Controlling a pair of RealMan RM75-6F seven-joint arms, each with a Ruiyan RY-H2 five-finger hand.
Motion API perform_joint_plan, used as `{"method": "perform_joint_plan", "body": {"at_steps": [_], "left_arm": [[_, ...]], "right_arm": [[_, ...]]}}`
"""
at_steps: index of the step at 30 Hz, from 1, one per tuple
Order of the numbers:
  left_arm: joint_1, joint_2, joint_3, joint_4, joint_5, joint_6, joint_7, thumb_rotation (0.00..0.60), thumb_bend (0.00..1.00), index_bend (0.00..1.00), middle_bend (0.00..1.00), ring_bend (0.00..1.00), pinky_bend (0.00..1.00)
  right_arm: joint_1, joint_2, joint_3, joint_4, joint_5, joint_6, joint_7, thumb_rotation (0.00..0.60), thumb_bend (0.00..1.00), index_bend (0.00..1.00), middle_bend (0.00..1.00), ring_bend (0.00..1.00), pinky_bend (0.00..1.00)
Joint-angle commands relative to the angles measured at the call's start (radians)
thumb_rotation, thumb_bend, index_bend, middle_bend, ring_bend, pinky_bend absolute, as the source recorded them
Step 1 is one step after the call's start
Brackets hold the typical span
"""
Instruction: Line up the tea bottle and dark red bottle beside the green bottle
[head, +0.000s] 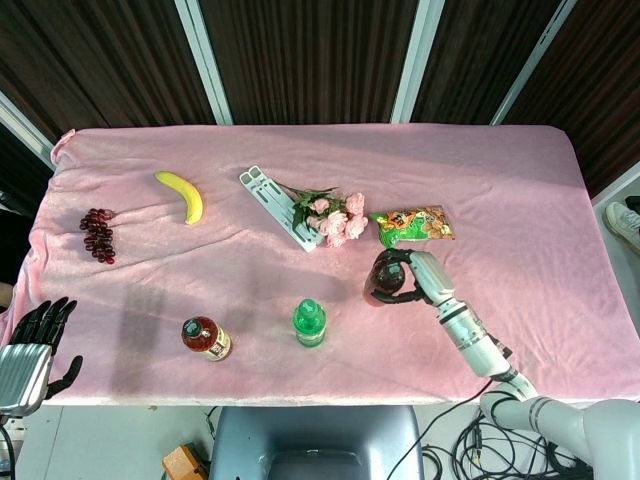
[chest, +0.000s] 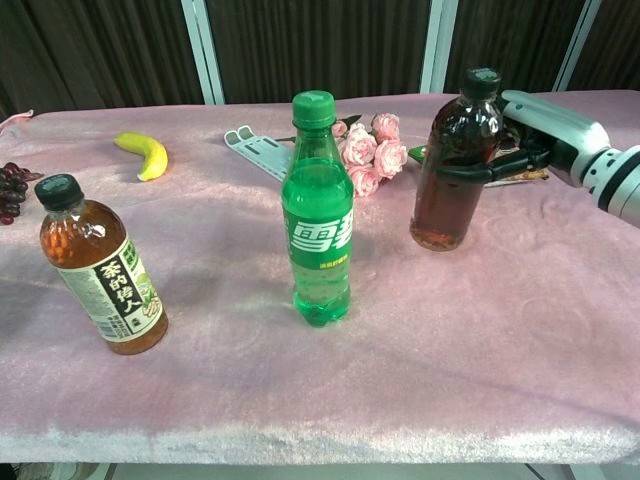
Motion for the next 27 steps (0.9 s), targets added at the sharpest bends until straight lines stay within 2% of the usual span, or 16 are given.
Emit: {"method": "perform_joint_plan", "body": {"at_steps": [1,5,10,27], "left_arm": [[0.001,0.0,0.0,0.0,0.0,0.002,0.0,0.6,0.38,0.0,0.05,0.03,0.12],[0.002,0.002,0.0,0.0,0.003,0.006,-0.005,0.6,0.38,0.0,0.05,0.03,0.12],[0.005,0.005,0.004,0.002,0.01,0.01,-0.014,0.6,0.38,0.0,0.05,0.03,0.12],[0.003,0.007,0.006,0.004,0.014,0.005,-0.02,0.6,0.38,0.0,0.05,0.03,0.12]], "right_arm": [[-0.017,0.015,-0.032,-0.112,-0.054,0.044,-0.056,0.6,0.28,0.9,0.6,0.62,0.55],[-0.017,0.018,-0.057,-0.17,-0.076,0.041,-0.115,0.6,0.28,0.9,0.6,0.62,0.55],[-0.016,-0.005,-0.066,-0.174,-0.068,0.022,-0.154,0.6,0.28,0.9,0.6,0.62,0.55],[-0.002,-0.041,-0.066,-0.14,-0.043,-0.023,-0.116,0.6,0.28,0.88,0.6,0.62,0.57]]}}
